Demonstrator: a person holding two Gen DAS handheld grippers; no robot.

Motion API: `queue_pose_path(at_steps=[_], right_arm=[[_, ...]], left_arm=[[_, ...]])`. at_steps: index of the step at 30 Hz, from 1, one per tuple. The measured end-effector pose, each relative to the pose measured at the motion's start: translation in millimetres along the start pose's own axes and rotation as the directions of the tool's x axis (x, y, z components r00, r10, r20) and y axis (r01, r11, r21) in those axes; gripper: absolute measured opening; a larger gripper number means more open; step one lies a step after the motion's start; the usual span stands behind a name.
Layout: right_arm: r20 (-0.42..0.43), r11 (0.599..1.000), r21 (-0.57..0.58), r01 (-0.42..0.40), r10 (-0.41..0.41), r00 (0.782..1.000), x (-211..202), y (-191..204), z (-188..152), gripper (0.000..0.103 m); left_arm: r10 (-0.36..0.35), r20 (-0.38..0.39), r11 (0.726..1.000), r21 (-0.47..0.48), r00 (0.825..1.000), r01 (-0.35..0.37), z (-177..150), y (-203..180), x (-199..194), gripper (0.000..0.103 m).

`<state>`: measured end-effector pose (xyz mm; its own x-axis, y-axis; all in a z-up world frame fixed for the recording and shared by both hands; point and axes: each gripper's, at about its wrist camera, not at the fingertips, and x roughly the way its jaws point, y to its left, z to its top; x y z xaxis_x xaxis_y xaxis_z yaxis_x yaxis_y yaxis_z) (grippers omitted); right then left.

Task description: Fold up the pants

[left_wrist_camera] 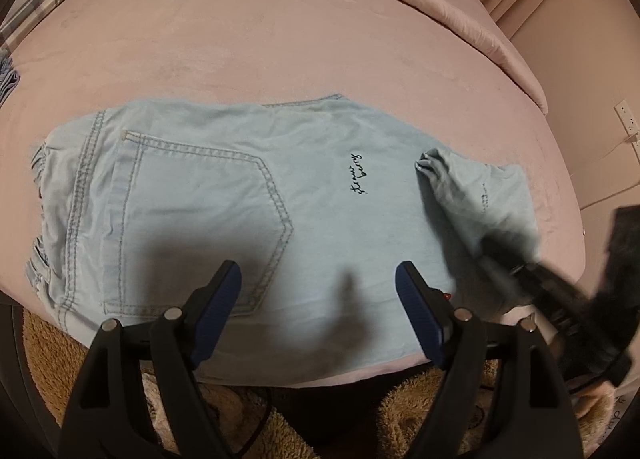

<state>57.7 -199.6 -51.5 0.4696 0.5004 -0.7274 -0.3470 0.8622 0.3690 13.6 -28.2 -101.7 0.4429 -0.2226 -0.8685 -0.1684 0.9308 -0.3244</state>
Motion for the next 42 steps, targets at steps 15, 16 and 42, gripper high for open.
queue_pose_path(at_steps=[15, 16, 42], right_arm=[[-0.169, 1.0, -0.021, -0.023, 0.019, 0.985, 39.2, 16.4, -17.5, 0.007], [-0.184, 0.999, -0.033, -0.006, 0.0, 0.983, 47.8, 16.4, -24.1, 0.007], [0.047, 0.941, 0.159, 0.299, -0.31, 0.95, -25.1, -60.5, -24.0, 0.07]], left_arm=[[0.009, 0.009, 0.999, -0.035, 1.0, -0.009, -0.5, 15.5, -6.4, 0.08], [0.008, 0.009, 0.999, -0.032, 1.0, -0.008, -0.4, 15.2, -6.6, 0.08], [-0.128, -0.092, 0.979, 0.146, 0.987, 0.141, 26.9, -70.7, 51.7, 0.083]])
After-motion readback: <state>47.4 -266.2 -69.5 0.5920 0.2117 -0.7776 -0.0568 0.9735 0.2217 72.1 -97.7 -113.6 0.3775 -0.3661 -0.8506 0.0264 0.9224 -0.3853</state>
